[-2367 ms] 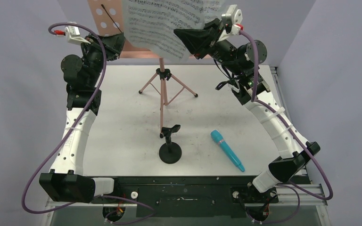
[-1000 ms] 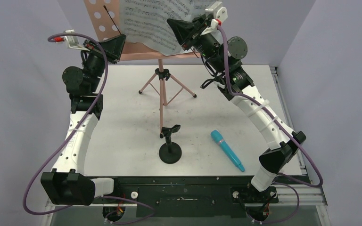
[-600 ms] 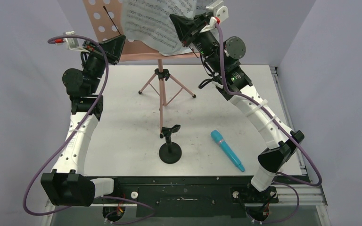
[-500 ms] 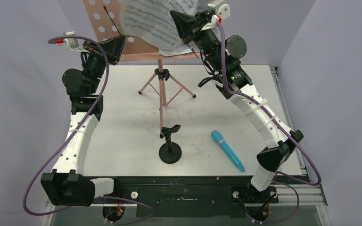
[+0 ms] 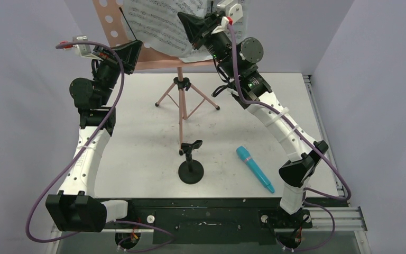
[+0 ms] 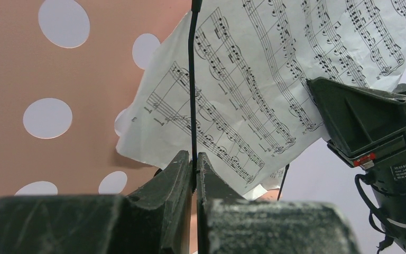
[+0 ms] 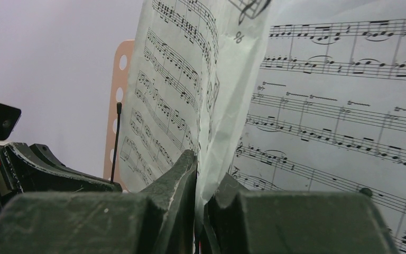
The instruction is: Set up the instrument practice props
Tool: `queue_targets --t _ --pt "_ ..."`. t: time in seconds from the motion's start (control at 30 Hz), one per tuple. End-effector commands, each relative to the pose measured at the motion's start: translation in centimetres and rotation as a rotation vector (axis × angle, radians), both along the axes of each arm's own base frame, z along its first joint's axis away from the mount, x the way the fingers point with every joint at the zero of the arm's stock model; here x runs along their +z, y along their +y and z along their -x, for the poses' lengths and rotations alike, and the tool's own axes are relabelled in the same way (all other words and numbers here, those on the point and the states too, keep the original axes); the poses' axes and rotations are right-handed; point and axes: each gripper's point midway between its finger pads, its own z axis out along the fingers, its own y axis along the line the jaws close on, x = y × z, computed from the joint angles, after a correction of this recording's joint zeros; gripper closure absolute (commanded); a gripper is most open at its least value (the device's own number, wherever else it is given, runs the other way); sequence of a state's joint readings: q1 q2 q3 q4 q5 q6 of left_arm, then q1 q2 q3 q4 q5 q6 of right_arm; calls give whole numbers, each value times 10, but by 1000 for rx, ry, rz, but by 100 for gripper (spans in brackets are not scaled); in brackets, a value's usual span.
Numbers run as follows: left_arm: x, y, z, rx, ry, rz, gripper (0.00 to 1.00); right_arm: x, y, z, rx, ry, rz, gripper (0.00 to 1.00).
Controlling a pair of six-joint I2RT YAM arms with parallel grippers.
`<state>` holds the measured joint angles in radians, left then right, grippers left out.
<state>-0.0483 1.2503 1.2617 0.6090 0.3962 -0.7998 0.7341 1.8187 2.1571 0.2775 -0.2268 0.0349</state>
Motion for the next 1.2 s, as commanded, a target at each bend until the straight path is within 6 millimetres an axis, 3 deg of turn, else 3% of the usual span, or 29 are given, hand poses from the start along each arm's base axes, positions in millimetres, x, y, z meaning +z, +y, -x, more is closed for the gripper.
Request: queue_targets --t 0.0,0.43,0.93,1.17 --pt "33 -5 35 -25 -146 -46 100 24 1 17 13 -70 -28 95" --pt "31 -11 38 -21 -150 -102 100 19 34 32 56 -130 21 95" --pt "32 -16 46 -22 -172 -157 100 -6 71 42 139 -129 90 95" --pt "31 -16 48 -11 -181 -163 100 -12 78 45 143 -130 118 94"
